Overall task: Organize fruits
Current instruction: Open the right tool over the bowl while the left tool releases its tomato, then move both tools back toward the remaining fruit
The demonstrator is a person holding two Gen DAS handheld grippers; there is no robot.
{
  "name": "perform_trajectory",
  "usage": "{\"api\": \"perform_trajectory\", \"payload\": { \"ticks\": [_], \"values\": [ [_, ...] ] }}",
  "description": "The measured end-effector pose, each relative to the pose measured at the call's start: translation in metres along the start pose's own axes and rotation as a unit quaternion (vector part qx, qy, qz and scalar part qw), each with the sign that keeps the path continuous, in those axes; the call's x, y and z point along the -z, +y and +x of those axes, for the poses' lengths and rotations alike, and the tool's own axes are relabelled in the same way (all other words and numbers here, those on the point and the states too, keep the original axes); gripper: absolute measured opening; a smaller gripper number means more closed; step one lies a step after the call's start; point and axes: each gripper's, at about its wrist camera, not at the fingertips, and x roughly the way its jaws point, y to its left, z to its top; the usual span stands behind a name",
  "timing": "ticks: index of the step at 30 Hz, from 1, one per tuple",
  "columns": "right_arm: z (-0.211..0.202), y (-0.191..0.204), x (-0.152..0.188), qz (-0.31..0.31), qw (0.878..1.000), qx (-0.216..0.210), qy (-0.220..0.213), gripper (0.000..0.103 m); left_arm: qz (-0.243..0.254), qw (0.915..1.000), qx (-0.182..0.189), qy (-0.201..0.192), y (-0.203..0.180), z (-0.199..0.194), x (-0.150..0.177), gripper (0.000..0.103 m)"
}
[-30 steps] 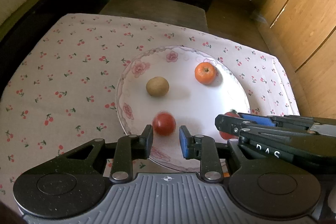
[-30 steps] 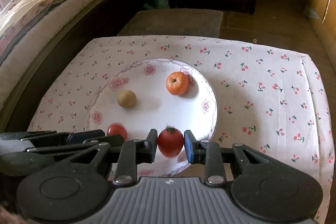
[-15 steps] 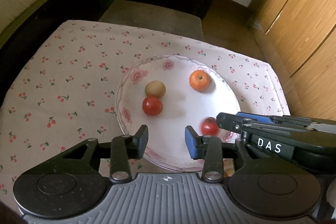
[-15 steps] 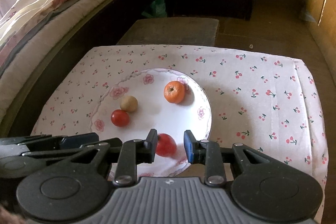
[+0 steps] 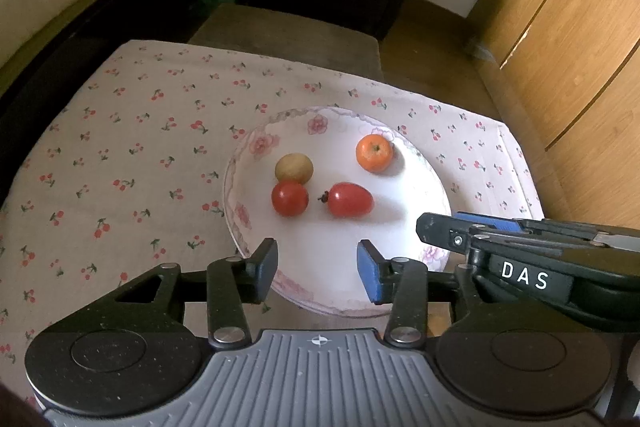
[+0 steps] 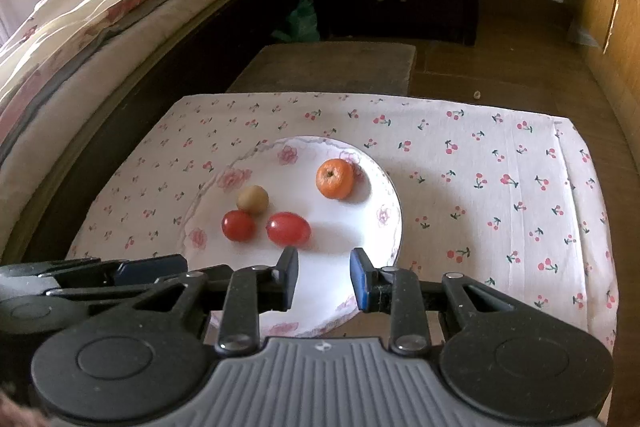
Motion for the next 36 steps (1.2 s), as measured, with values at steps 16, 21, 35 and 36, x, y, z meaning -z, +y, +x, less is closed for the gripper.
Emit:
{"api": "perform_trajectory", "payload": {
  "ticks": [16, 21, 35, 36],
  "values": [
    [-0.024, 0.008, 0.044, -0.004, 1.0, -0.003, 0.025, 0.03, 0.014, 0.9997, 0.004, 0.018, 0.003, -0.021, 0.041, 0.053],
    [-0.031, 0.002, 0.051, 0.011, 0.999, -0.002, 0.03, 0.03, 0.019, 0.9993, 0.011, 0.03, -0.001, -0.018, 0.048, 0.053],
    [-0.027, 0.0, 0.061, 0.011, 0.999, -0.005, 0.049, 0.03, 0.025, 0.9989, 0.008, 0.039, -0.005, -0.009, 0.05, 0.054],
    [-0.026, 0.001, 0.062, 0.009, 0.999, -0.006, 0.052, 0.03, 0.025, 0.9989, 0.007, 0.039, -0.005, -0.009, 0.05, 0.054]
  ]
}}
